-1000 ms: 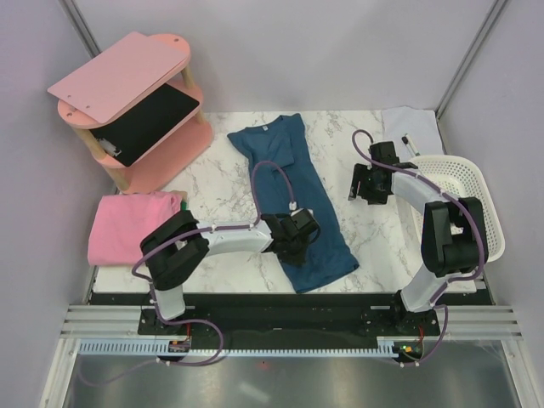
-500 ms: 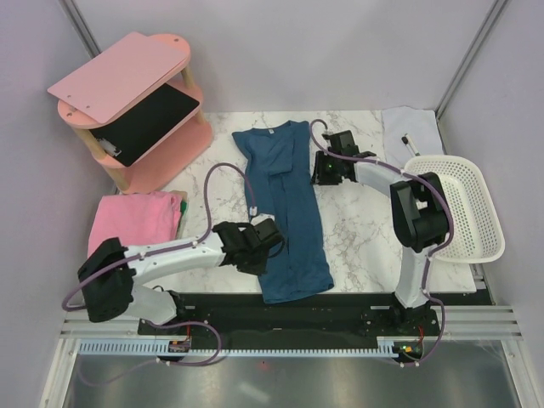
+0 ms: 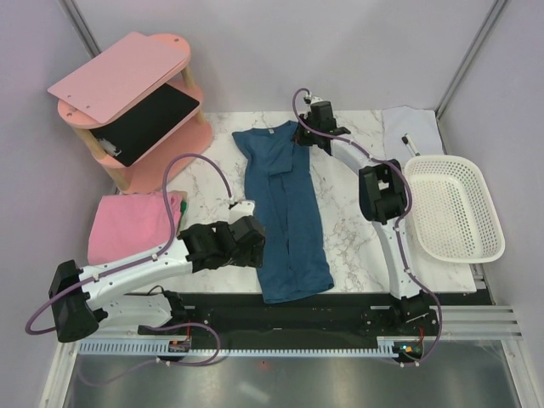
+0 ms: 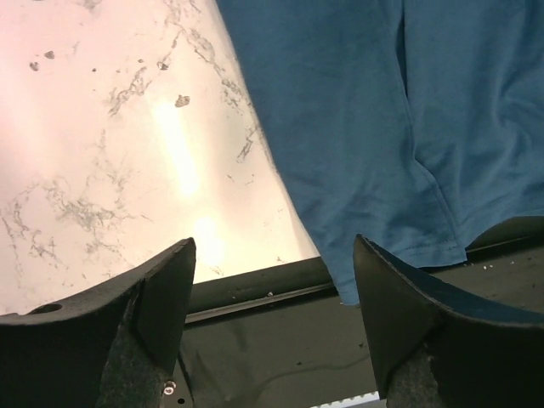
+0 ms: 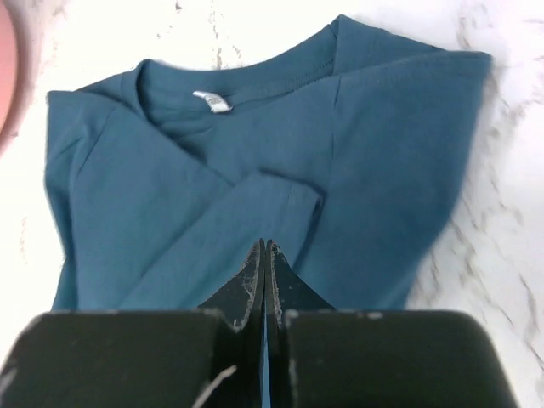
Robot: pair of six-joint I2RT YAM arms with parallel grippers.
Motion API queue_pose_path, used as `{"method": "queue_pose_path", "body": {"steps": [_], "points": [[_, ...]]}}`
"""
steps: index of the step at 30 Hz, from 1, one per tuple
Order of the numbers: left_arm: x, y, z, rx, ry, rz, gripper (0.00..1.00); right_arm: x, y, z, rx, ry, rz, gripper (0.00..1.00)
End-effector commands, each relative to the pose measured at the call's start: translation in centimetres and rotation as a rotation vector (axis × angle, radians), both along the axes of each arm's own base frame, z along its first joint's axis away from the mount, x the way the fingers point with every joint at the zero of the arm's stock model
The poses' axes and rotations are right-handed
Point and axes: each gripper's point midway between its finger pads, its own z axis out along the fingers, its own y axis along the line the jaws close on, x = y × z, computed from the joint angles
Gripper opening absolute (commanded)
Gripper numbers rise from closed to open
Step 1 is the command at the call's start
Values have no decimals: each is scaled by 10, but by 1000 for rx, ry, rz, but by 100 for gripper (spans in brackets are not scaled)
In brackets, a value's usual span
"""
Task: Fold and stack the t-shirts
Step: Fold the tshirt
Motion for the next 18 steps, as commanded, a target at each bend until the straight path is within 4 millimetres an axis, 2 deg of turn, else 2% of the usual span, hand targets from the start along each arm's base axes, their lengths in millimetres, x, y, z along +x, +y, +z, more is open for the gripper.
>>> {"method": "queue_pose_path", "body": {"steps": [1, 2, 5, 9, 12, 13, 15, 16, 18], "points": [[7, 9, 4, 20, -36, 67, 82, 16, 16, -1, -49, -28, 3, 0], [6, 10, 3, 25, -34, 68, 82, 18, 16, -7, -59, -27, -6, 0], [6, 12, 0, 27, -29, 80, 83, 28, 0, -12, -120, -41, -88, 0], [4, 15, -4, 34, -21, 84, 83, 34, -32, -19, -233, -40, -220, 0], [3, 16, -6, 37, -18, 90, 83, 33, -58, -32, -268, 9, -279, 0], [3, 16, -7, 35, -17, 91, 83, 32, -74, -41, -287, 40, -309, 0], [2, 16, -9, 41, -13, 93, 83, 30, -82, -48, -267, 71, -314, 0], [2, 17, -10, 42, -13, 95, 83, 29, -95, -55, -279, 93, -333, 0], [2, 17, -11, 49, -10, 94, 83, 28, -103, -57, -287, 103, -338, 0]]}}
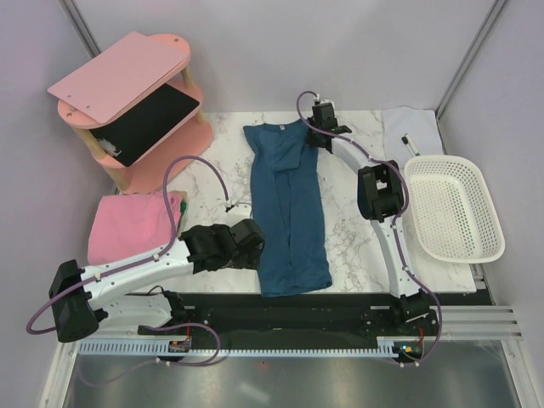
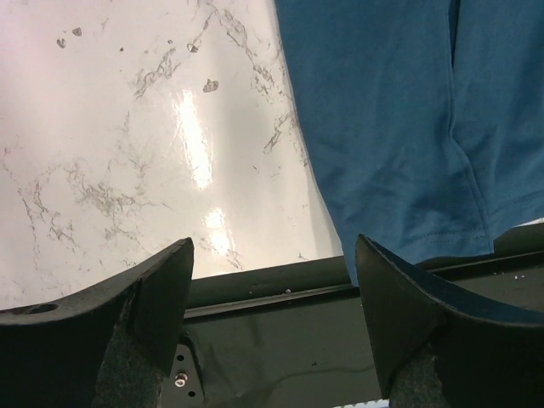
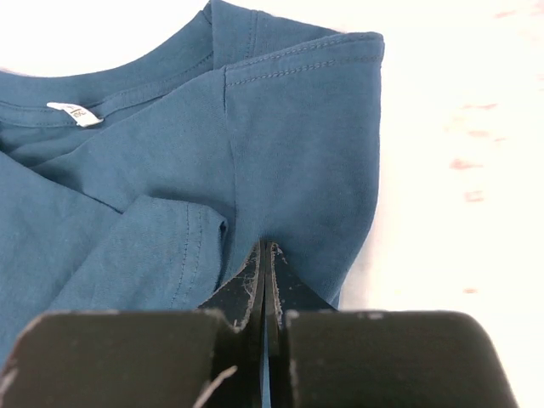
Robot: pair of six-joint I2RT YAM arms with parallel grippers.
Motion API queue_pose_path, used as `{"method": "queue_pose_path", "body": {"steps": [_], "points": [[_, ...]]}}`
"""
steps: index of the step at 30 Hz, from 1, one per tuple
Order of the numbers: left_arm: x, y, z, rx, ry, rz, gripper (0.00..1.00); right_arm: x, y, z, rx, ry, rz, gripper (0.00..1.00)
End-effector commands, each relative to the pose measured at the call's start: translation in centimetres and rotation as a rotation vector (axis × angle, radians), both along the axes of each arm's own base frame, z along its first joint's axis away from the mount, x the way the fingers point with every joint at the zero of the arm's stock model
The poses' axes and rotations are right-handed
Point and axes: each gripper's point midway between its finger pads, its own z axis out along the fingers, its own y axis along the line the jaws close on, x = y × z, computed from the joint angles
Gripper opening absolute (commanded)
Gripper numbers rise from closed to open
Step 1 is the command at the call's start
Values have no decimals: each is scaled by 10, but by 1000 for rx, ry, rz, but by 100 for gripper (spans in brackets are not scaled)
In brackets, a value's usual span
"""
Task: Fold and stack the t-shirts
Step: Fold the tshirt
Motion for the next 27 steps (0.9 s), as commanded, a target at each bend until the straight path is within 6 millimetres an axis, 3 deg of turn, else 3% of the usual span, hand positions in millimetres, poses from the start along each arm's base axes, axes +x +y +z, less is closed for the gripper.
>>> {"method": "queue_pose_path", "body": {"steps": [1, 6, 8, 9, 10, 11, 12, 13, 15, 18, 27], "points": [[4, 3, -3, 5, -15, 51, 83, -2, -62, -17, -93, 74, -135, 0], [4, 3, -7, 13, -9, 51, 83, -6, -55, -9, -44, 70, -63, 0], [4, 2, -6, 11, -10, 51, 83, -5, -49, 15, -3, 25, -34, 4], [5, 2, -6, 11, -12, 51, 83, -8, -46, 17, 10, 12, -19, 18], [4, 2, -6, 12, -11, 49, 83, -7, -42, 44, 34, -35, -6, 28], [5, 2, -7, 13, -14, 49, 83, -9, -40, 55, 53, -55, 1, 36], [5, 2, -7, 15, -14, 46, 83, -13, -36, 55, 82, -69, 21, 47], [5, 2, -9, 19, -14, 44, 83, -14, -37, 85, 144, -117, 5, 53], [5, 2, -11, 20, -12, 39, 83, -19, -32, 95, 258, -149, 32, 70], [5, 0, -13, 19, -11, 34, 83, -16, -34, 120, 421, -175, 27, 73], [5, -3, -19, 9, -11, 20, 83, 0, -22, 72, 516, -59, -5, 61]]}}
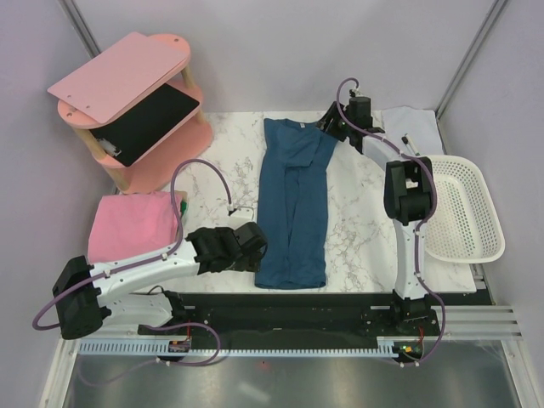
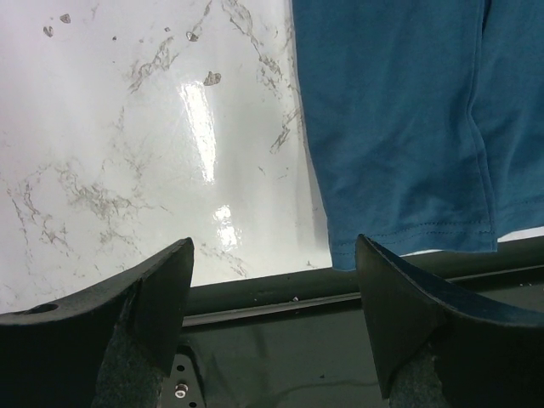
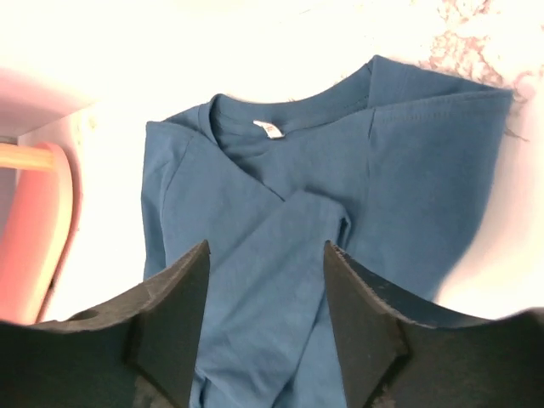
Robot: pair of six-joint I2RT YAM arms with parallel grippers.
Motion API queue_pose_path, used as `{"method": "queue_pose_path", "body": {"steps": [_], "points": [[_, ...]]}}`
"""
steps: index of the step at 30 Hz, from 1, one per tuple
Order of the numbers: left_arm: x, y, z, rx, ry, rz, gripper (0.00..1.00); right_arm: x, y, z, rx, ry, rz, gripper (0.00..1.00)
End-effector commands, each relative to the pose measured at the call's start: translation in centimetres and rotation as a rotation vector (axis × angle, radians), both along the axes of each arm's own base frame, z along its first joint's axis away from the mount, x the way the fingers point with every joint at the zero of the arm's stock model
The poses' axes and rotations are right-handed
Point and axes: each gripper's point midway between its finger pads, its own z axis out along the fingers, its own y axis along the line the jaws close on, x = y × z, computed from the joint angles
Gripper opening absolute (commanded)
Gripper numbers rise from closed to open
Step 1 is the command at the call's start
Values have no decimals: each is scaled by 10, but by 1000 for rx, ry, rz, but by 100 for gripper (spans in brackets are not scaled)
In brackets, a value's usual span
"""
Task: Fold and stack the t-shirts
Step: Fold the tshirt
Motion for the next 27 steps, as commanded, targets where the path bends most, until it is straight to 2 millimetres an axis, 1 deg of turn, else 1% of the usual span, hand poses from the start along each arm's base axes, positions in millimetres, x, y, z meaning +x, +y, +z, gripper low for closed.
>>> {"method": "queue_pose_path", "body": {"steps": [1, 3, 5, 8, 15, 17, 19, 20, 21, 22, 27], "points": [[6, -4, 1, -28, -34, 18, 83, 11, 19, -7, 80, 14, 22, 61], [6, -2, 0, -27, -35, 19, 83, 15, 19, -16, 85, 26, 17, 60], [5, 0, -2, -23, -36, 20, 83, 13, 19, -28, 84, 71, 16, 60], [4, 2, -2, -27, -41, 24, 83, 15, 17, -38, 69, 95, 4, 57], [6, 2, -2, -26, -46, 23, 83, 16, 13, -41, 46, 94, -10, 57], [6, 1, -2, -23, -45, 22, 83, 17, 14, -47, 46, 104, -10, 57], [6, 1, -3, -21, -44, 22, 83, 18, 15, -48, 51, 109, -8, 54], [6, 1, -3, -20, -43, 22, 83, 17, 15, -55, 48, 124, -6, 53], [7, 0, -3, -24, -45, 23, 83, 17, 15, -56, 42, 128, -8, 53], [6, 0, -3, -22, -43, 20, 83, 16, 14, -59, 32, 130, -7, 53], [7, -2, -7, -16, -39, 15, 83, 11, 2, -56, -26, 119, -33, 55]]}}
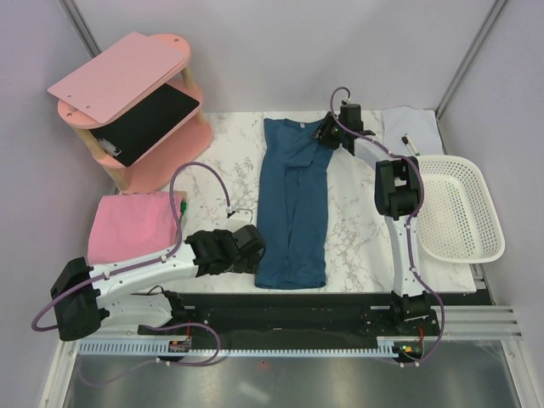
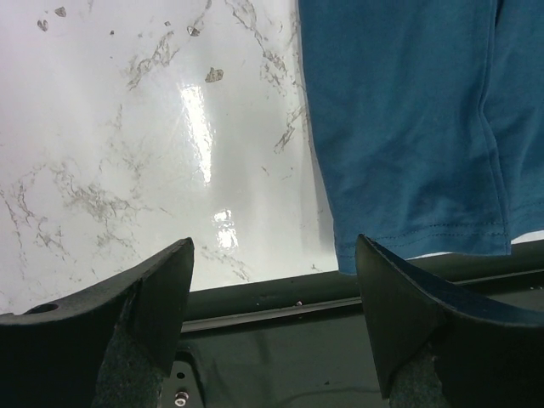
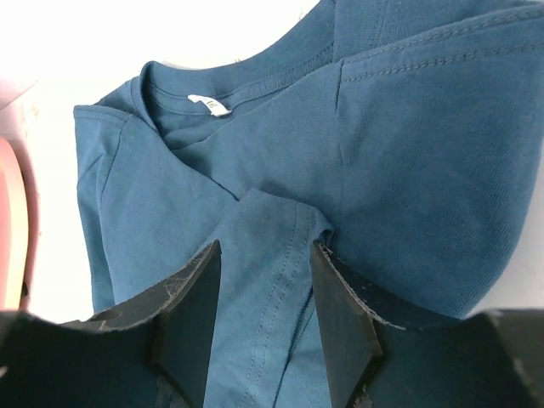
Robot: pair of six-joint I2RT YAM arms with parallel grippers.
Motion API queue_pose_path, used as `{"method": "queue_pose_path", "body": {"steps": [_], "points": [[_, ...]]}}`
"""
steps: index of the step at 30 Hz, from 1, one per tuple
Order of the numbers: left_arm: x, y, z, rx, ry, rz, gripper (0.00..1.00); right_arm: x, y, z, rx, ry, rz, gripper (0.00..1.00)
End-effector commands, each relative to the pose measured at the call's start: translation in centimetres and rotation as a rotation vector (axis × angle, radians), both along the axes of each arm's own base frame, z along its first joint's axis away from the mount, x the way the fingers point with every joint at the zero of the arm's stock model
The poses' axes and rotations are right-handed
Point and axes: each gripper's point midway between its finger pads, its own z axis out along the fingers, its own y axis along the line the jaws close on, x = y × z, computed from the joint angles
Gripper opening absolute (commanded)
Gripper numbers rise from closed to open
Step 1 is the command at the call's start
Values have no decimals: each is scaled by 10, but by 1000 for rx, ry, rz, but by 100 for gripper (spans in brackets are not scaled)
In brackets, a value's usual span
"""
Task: Fold and stack the t-shirts
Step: Fold the tshirt
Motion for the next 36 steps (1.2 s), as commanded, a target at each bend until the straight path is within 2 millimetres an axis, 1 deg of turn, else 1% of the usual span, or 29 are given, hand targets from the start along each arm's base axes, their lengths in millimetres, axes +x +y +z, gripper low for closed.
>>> {"method": "queue_pose_path", "body": {"steps": [1, 4, 11, 14, 16, 19, 20, 21, 22, 24, 25, 27, 30, 33, 34, 36], "points": [[9, -6, 1, -11, -33, 12, 83, -1, -10, 6, -64, -18, -19, 55], [9, -9, -3, -6, -23, 10, 83, 0, -11, 11, -72, -29, -18, 55], [10, -14, -5, -9, -19, 3, 83, -1, -21, 20, -96, -45, -40, 56], [11, -16, -6, -7, -18, -3, 83, 0, -23, 17, -107, -43, -45, 56], [11, -16, -7, -2, -16, -6, 83, 2, -21, 15, -97, -37, -35, 56], [11, -17, -8, 0, -15, -7, 83, 4, -19, 6, -88, -27, -34, 54], [12, -17, -7, -2, -16, -7, 83, 5, -18, 5, -86, -26, -35, 52], [12, -17, -8, 1, -15, -9, 83, 6, -17, 3, -82, -23, -32, 47], [13, -17, -8, 2, -19, -9, 83, 8, -13, -2, -77, -15, -20, 35], [13, -17, -8, 5, -19, -9, 83, 11, -9, -5, -73, -10, -12, 22], [13, -17, -8, 6, -18, -9, 83, 13, -6, -8, -65, -8, -1, 9], [13, -16, -9, 10, -17, -11, 83, 14, 1, -9, -62, -12, 15, 1], [12, -15, -10, 14, -14, -8, 83, 14, 8, 1, -70, -45, 44, 0], [12, -15, -12, 17, -11, -7, 83, 13, 12, 22, -69, -95, 65, 0], [12, -15, -13, 24, -8, -8, 83, 13, 12, 36, -65, -125, 62, 0], [12, -16, -14, 25, -6, -9, 82, 13, 13, 52, -58, -157, 65, 0]]}}
